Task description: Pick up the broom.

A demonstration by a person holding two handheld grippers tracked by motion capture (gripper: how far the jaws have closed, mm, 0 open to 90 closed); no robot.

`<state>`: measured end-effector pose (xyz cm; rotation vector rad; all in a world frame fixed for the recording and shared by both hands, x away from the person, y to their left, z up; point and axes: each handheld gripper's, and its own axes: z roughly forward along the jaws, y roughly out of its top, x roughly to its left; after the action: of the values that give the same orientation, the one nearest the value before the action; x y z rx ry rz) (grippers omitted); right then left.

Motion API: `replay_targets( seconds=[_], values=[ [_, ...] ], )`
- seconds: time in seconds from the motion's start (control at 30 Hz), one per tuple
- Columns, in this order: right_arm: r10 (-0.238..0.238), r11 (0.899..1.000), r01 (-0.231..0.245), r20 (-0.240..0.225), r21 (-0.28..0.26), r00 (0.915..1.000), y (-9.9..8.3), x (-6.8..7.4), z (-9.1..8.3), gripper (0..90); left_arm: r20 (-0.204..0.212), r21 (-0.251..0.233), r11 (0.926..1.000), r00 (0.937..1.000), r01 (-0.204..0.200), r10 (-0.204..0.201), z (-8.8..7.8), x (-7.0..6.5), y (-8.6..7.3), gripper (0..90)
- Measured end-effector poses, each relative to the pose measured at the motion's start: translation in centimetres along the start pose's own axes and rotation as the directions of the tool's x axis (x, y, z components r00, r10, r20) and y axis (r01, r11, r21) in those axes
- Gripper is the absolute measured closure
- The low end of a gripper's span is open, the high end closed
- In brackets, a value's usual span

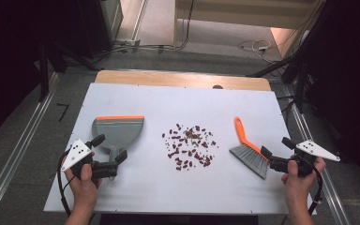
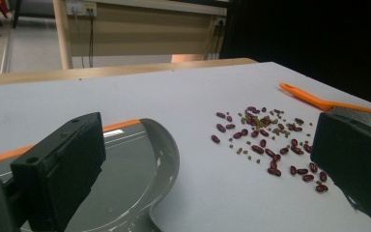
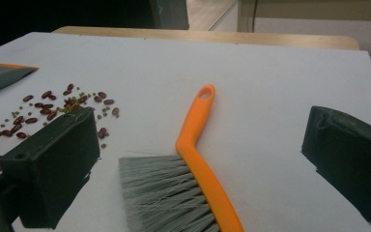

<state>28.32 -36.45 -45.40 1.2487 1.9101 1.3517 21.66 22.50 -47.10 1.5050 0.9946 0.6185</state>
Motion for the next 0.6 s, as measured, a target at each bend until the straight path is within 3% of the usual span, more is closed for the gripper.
replay_targets(
  seconds=[0.17, 0.33, 0.43, 0.47, 0.6],
  values=[
    [0.007, 1.0, -0.007, -0.014, 0.011, 0.9999, 0.7, 0.3, 0.1, 0.0, 0.008, -0.01, 0.9999, 1.0, 0.004, -0.004, 0.0, -0.1, 0.5, 0.0],
    [-0.002, 0.999, 0.003, -0.02, 0.05, 0.9998, 2.3, 0.7, 0.5, 0.0, 0.014, 0.003, 0.9996, 0.9995, -0.027, 0.027, -0.1, -0.6, 1.4, 0.0],
    [0.0, 0.998, 0.002, -0.021, 0.07, 0.9998, 3.0, 1.0, 1.0, 0.0, 0.035, -0.005, 1.0, 0.9993, -0.008, 0.008, 0.0, -0.8, 1.7, 0.0],
    [0.003, 0.994, -0.002, -0.006, 0.108, 1.0, 3.7, 1.2, 1.8, 0.0, 0.057, -0.01, 0.9999, 0.9983, -0.009, 0.01, 0.2, -1.0, 2.1, 0.0],
    [-0.01, 0.99, 0.01, 0.004, 0.143, 0.9999, 4.6, 1.5, 2.8, 0.0, 0.092, -0.009, 0.9999, 0.9957, -0.01, 0.011, 0.4, -1.2, 2.4, 0.0]
  ],
)
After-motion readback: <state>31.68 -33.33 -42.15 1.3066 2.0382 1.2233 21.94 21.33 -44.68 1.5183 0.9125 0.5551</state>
